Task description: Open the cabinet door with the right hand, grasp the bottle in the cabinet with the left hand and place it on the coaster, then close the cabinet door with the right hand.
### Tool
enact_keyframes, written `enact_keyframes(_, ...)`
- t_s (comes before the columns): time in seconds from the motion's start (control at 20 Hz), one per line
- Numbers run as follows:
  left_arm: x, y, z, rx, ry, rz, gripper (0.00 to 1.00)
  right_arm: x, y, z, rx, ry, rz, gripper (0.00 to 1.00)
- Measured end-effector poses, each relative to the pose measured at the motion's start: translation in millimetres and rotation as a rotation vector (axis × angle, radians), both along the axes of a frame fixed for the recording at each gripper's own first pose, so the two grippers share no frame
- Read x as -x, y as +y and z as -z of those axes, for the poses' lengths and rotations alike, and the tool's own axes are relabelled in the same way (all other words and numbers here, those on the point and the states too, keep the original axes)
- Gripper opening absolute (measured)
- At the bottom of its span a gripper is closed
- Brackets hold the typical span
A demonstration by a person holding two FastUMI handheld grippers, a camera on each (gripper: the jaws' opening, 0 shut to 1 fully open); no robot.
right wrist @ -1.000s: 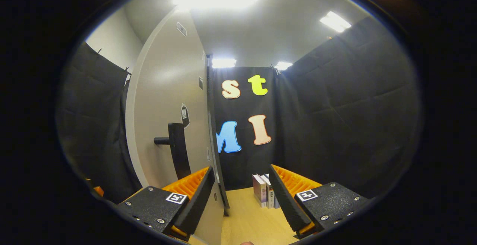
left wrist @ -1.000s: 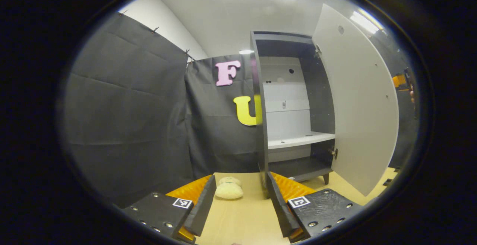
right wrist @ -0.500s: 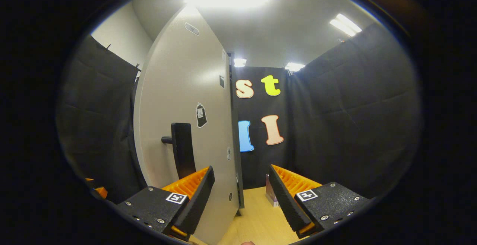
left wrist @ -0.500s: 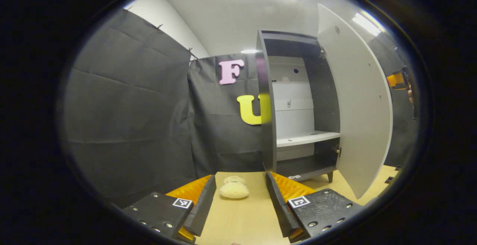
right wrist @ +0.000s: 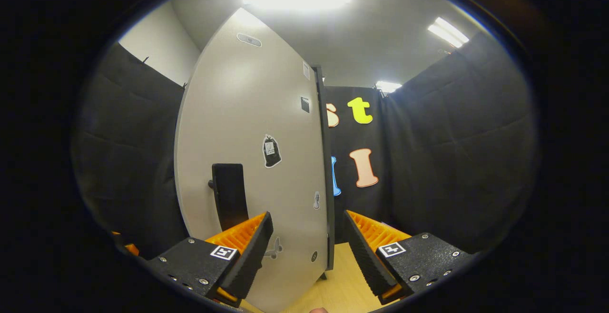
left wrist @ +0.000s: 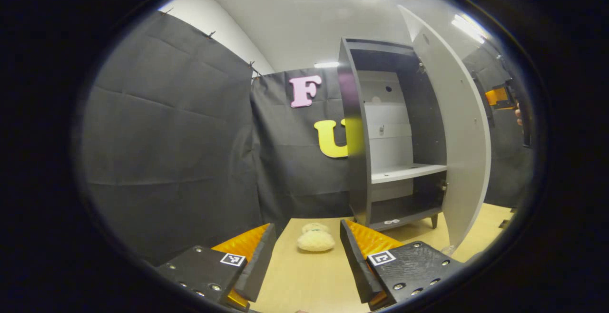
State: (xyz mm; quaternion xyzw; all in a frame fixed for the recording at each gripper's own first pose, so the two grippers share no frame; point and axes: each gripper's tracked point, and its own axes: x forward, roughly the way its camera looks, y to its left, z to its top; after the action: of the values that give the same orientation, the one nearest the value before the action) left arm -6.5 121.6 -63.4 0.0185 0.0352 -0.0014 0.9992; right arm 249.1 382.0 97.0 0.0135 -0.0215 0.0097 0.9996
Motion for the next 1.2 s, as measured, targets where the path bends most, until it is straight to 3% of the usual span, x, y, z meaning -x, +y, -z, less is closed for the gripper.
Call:
enact_keyframes(0.15,2,14,1,-0.001,0.002,-0.022,0.75,-7,12,2,-0.006,0.000,-0.016,0.88)
enact_keyframes(0.25,3,21,1,-0.004,0.003,-0.033,0.75,-12,22,1,-0.004,-0.002,-0.029,0.93)
enact_keyframes(0.4,4,31,2,-0.008,0.007,-0.047,0.78,-20,37,6,0.000,0.002,-0.052,0.93)
enact_keyframes(0.65,6,43,7,-0.019,0.019,-0.062,0.75,-35,64,20,0.013,0.024,-0.096,0.94)
enact_keyframes(0.7,6,44,6,-0.023,0.020,-0.064,0.81,-37,68,25,0.016,0.031,-0.103,0.94)
enact_keyframes(0.8,5,48,4,-0.029,0.016,-0.068,0.81,-38,72,30,0.016,0.038,-0.112,0.94)
enact_keyframes(0.85,3,48,4,-0.029,0.014,-0.067,0.81,-39,73,32,0.017,0.042,-0.114,0.94)
enact_keyframes(0.9,1,46,3,-0.027,0.014,-0.063,0.75,-39,72,34,0.019,0.050,-0.115,0.94)
enact_keyframes(1.2,-15,11,-13,-0.011,0.005,-0.010,0.79,-18,59,37,0.026,0.049,-0.125,0.94)
